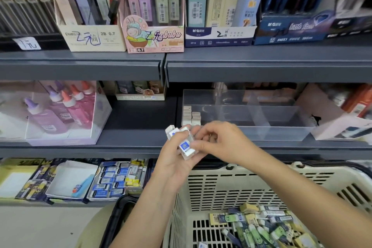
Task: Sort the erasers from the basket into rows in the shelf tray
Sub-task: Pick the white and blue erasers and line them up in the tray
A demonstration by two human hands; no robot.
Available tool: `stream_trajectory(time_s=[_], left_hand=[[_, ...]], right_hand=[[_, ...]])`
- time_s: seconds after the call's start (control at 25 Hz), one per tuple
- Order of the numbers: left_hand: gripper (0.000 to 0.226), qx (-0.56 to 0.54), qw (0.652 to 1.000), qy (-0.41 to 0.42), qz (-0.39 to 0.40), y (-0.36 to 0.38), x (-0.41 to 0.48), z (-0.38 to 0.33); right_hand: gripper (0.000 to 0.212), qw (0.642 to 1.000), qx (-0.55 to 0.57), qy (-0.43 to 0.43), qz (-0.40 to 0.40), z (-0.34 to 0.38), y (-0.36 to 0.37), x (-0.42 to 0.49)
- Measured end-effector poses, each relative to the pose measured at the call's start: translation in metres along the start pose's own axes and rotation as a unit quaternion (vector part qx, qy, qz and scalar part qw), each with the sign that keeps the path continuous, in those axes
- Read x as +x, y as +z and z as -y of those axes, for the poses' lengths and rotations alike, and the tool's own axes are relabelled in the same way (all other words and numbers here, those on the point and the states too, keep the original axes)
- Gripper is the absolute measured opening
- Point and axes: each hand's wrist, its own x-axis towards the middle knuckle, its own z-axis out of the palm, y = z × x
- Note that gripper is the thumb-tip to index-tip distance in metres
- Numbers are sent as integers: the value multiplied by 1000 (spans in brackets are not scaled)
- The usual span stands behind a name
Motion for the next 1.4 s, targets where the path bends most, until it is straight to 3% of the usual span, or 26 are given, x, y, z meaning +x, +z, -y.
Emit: stream_trajectory(time_s=[0.2,0.36,0.48,0.64,0.76,0.84,0.92,1.0,1.08,1.2,1.4], left_hand=[[22,-3,1000,-1,21,0,0,2],[25,18,998,-5,54,0,-3,8],[36,74,997,2,9,-4,-4,5],[19,198,975,59,-79,-7,-1,6],[18,346,925,121,-100,-5,3,8],[21,376,911,140,-92,-4,4,12],[20,342,919,158,-114,-5,6,13],[18,284,934,163,-146,-8,8,11],[18,251,944,151,-149,-11,8,9],[21,254,947,137,-143,-11,6,8],[10,237,952,122,-151,-12,9,8]], right_hand=[[11,998,41,17,33,-4,8,-8],[15,986,145,79,-16,-5,11,-5],[5,971,215,102,-18,-7,3,-1],[5,974,205,95,-12,-8,-2,2],[19,977,174,115,-36,-6,-9,8],[15,980,156,124,-17,-6,-16,15],[7,982,145,119,0,-7,-28,26],[12,986,109,114,-48,-11,-40,42],[5,989,-6,104,-101,-16,-46,61],[17,982,-147,84,-85,-22,-37,83],[18,991,-114,72,-21,-28,-10,100]])
